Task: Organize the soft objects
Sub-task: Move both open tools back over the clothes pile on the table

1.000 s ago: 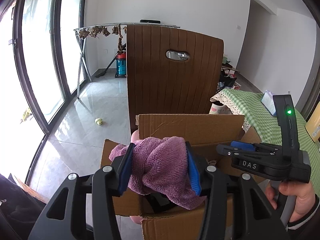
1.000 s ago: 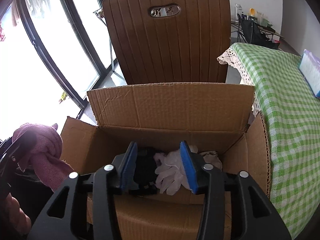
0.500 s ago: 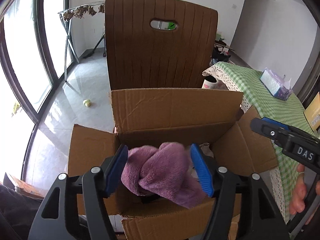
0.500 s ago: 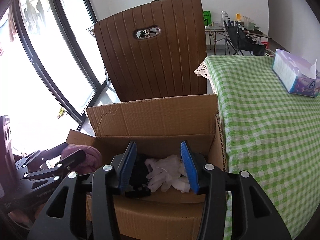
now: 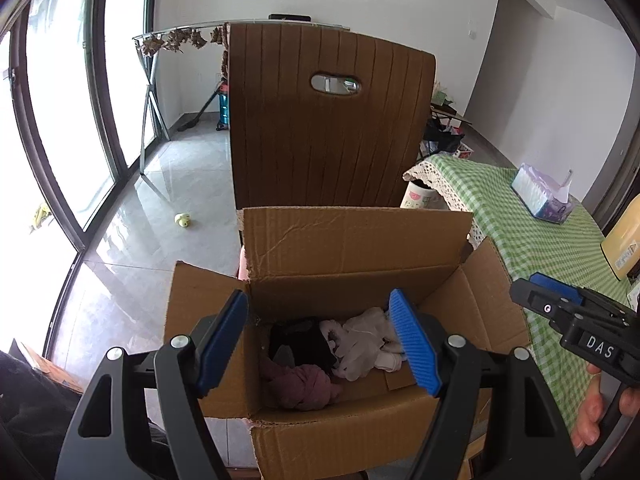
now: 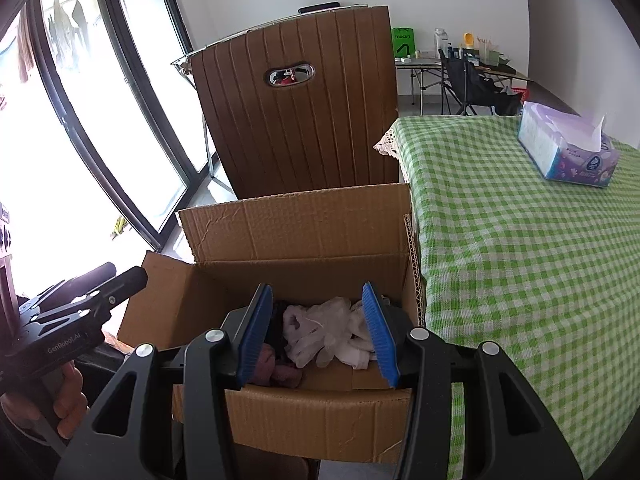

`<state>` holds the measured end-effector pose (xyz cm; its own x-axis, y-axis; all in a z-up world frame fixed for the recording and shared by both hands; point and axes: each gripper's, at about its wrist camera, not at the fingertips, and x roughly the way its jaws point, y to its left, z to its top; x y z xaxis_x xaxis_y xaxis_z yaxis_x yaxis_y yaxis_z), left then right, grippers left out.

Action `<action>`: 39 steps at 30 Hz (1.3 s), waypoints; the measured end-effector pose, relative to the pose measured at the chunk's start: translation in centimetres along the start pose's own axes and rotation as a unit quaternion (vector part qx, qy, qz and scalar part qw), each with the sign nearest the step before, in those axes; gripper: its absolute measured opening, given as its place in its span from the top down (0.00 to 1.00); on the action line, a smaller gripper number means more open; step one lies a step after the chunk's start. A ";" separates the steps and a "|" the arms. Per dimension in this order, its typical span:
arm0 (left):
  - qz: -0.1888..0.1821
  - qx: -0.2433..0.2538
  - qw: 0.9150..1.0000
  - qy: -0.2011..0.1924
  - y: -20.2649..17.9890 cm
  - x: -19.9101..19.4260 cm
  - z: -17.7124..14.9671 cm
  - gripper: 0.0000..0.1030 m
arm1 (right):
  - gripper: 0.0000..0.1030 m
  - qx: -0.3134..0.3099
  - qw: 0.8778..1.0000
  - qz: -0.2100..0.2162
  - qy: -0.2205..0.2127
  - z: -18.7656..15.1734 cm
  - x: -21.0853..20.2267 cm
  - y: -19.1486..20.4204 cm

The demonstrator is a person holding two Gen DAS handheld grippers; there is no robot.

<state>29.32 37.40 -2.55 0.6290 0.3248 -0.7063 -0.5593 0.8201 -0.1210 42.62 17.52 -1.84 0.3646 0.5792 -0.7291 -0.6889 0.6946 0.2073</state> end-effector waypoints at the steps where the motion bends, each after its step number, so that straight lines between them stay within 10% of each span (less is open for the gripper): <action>1: 0.004 -0.001 1.000 -0.011 -0.1 -0.8 0.0 0.31 | 0.55 -0.003 1.000 -0.002 -0.002 -0.1 -0.5 0.2; 7: 0.009 0.014 0.996 -0.088 -0.7 -7.7 -0.1 0.24 | 0.51 -0.043 0.997 -0.010 -0.069 -0.6 -6.5 2.1; 17: -0.001 0.043 0.971 -0.236 -2.0 -17.8 -3.0 0.07 | 0.17 -0.105 0.968 -0.044 -0.222 -4.0 -17.1 5.5; 39: -0.088 0.089 0.965 -0.229 -9.4 -21.1 -7.4 0.07 | 0.15 0.007 0.959 -0.169 -0.226 -13.0 -26.1 -2.2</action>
<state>17.35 19.36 8.33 0.9013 0.3145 -0.2978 -0.3466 0.9360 -0.0607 26.47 -4.60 8.24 0.8029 0.4430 -0.3990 -0.4757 0.8794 0.0191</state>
